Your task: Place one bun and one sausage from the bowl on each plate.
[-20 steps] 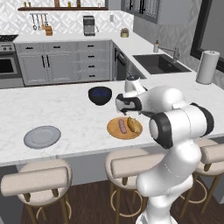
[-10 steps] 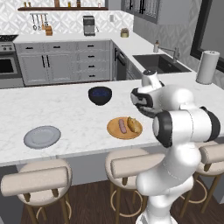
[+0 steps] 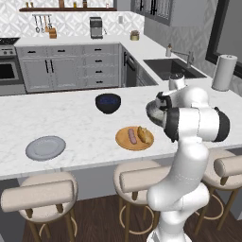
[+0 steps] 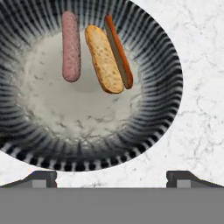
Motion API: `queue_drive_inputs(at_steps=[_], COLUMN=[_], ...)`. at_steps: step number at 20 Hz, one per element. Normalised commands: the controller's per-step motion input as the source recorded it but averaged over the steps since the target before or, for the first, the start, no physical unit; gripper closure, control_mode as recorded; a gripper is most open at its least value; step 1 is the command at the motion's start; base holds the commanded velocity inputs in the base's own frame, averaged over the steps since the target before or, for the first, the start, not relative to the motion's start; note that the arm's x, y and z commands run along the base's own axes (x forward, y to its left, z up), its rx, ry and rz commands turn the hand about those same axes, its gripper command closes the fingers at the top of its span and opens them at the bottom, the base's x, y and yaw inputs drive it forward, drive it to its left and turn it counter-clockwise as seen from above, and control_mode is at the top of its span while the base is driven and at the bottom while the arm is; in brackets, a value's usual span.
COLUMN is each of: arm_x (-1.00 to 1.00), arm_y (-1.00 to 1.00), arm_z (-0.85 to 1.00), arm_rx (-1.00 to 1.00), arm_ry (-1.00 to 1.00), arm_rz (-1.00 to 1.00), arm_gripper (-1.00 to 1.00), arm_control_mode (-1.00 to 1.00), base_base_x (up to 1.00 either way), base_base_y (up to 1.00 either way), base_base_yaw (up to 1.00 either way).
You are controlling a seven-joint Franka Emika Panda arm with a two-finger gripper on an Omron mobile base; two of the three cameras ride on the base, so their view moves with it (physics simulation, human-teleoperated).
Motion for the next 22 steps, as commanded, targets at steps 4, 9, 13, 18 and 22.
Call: queue_drive_inputs(at_steps=[4,9,13,18,22], arm_x=[0.46,0.24,0.31,0.47,0.48], arm_y=[-0.54,-0.26,-0.07,-0.25,-0.20], arm_z=[-0.03,-0.23,-0.34,-0.15,-0.30], arm_rx=[0.03,0.01,0.00,0.00,0.00], arm_ry=[0.00,0.04,0.01,0.00,0.00], arm_rz=[0.01,0.12,0.15,0.04,0.00], arm_gripper=[-1.00,-1.00,-1.00,-1.00,-1.00], arm_control_mode=[-1.00,-1.00,-1.00,-1.00,-1.00], base_base_x=[0.00,0.00,0.00,0.00,0.00], base_base_y=[0.00,0.00,0.00,0.00,0.00], base_base_yaw=[0.00,0.00,0.00,0.00,0.00])
